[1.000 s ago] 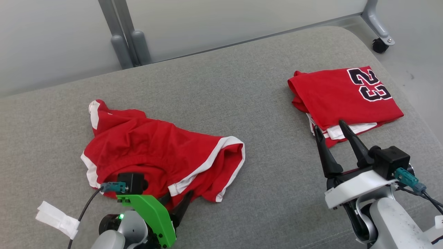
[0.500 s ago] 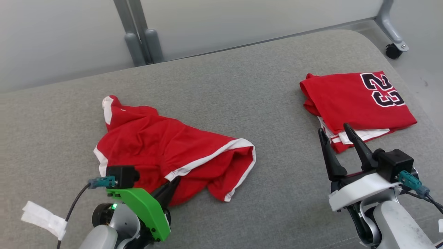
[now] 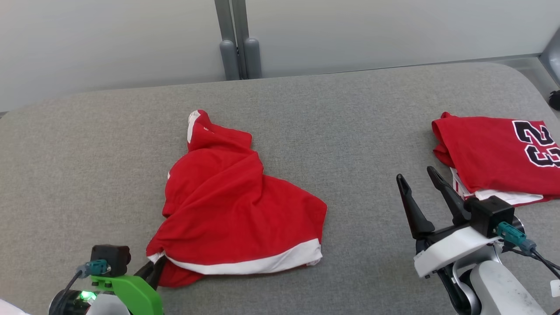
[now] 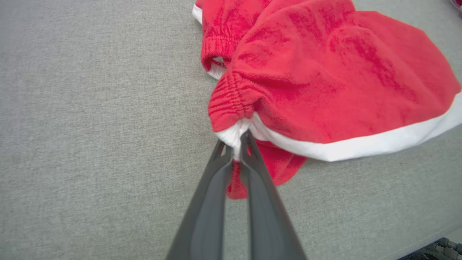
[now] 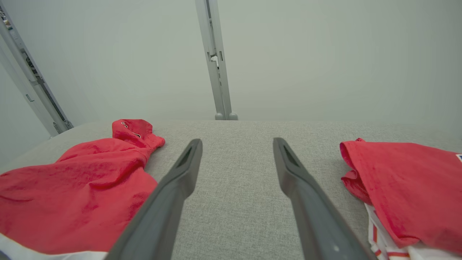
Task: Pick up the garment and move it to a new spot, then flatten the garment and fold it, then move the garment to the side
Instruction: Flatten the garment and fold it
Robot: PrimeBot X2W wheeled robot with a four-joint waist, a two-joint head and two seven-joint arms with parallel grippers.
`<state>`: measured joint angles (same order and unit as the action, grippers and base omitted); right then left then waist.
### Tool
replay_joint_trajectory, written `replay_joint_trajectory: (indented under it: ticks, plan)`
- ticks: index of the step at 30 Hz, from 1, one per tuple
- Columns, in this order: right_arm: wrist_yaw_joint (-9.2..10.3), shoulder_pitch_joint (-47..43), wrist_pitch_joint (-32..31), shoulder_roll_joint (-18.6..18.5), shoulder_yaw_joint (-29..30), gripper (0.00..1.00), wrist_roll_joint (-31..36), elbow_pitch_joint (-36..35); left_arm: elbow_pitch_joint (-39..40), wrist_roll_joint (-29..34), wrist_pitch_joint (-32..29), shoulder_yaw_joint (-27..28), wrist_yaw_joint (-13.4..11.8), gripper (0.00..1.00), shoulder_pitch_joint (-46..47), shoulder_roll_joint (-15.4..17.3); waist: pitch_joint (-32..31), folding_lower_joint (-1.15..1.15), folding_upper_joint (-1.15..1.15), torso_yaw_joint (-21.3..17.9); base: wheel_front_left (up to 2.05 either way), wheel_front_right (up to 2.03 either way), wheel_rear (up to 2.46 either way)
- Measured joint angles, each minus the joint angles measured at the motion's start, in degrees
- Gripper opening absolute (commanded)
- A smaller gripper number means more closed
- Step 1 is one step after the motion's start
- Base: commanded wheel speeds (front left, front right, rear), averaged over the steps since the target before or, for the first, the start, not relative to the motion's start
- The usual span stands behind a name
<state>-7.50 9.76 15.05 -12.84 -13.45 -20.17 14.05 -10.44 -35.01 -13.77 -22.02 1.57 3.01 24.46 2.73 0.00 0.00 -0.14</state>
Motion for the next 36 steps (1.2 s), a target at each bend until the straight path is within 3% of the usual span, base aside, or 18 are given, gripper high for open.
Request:
replay_joint_trajectory:
  ticks: [6, 7, 8, 9, 15, 22, 28, 36]
  plan:
    - [0.00, 0.0, 0.0, -0.4, -0.6, 1.00, -0.4, 0.8, -4.9, 4.0, 5.6, -0.1, -2.4, 0.02, 0.0, 0.2, 0.0, 0.00, 0.00, 1.0, 0.00, 0.00, 0.00]
    - [0.00, 0.0, 0.0, -0.5, -0.7, 1.00, -0.4, 1.0, -5.9, 4.1, 5.9, -0.3, -2.5, 0.35, 0.0, 0.1, 0.0, 0.00, 0.00, 1.1, 0.00, 0.00, 0.00]
    - [0.00, 0.0, 0.0, -0.5, -0.8, 1.00, -0.4, 1.2, -6.6, 4.5, 6.5, -0.5, -2.6, 0.88, 0.0, -0.1, -0.1, 0.00, 0.00, 1.2, 0.00, 0.00, 0.00]
    - [0.00, 0.0, 0.0, -0.5, -0.8, 1.00, -0.4, 1.4, -6.9, 4.5, 7.2, -0.5, -2.7, 1.00, 0.0, -0.3, -0.3, 0.00, 0.00, 1.2, 0.00, 0.00, 0.00]
    - [0.00, -0.4, 0.0, -0.2, -0.7, 1.00, -0.8, 1.9, -4.9, 3.6, 8.8, 0.5, -2.8, 1.00, -1.1, -0.4, -1.6, 0.00, 0.00, 1.8, 0.00, 0.00, 0.00]
    - [0.00, -1.3, 0.0, 0.0, 0.1, 1.00, -0.9, 1.7, 5.9, 5.5, 10.0, 3.8, -8.4, 1.00, -4.1, 3.1, -3.0, 0.00, 0.00, 2.7, 0.00, 0.00, 0.00]
    - [0.00, -2.1, 0.0, 0.8, -1.4, 1.00, -1.8, 1.9, 11.0, 6.6, 20.2, 7.1, -12.7, 1.00, -4.7, -0.6, -3.1, 0.00, 0.00, 3.0, 0.00, 0.00, 0.00]
    - [0.00, -1.7, -2.5, 0.5, -5.0, 1.00, -4.7, 3.7, 9.8, 6.4, 22.5, 5.7, -12.6, 1.00, -4.9, -2.5, -3.1, 0.00, 0.00, 3.8, 0.00, 0.00, 0.00]
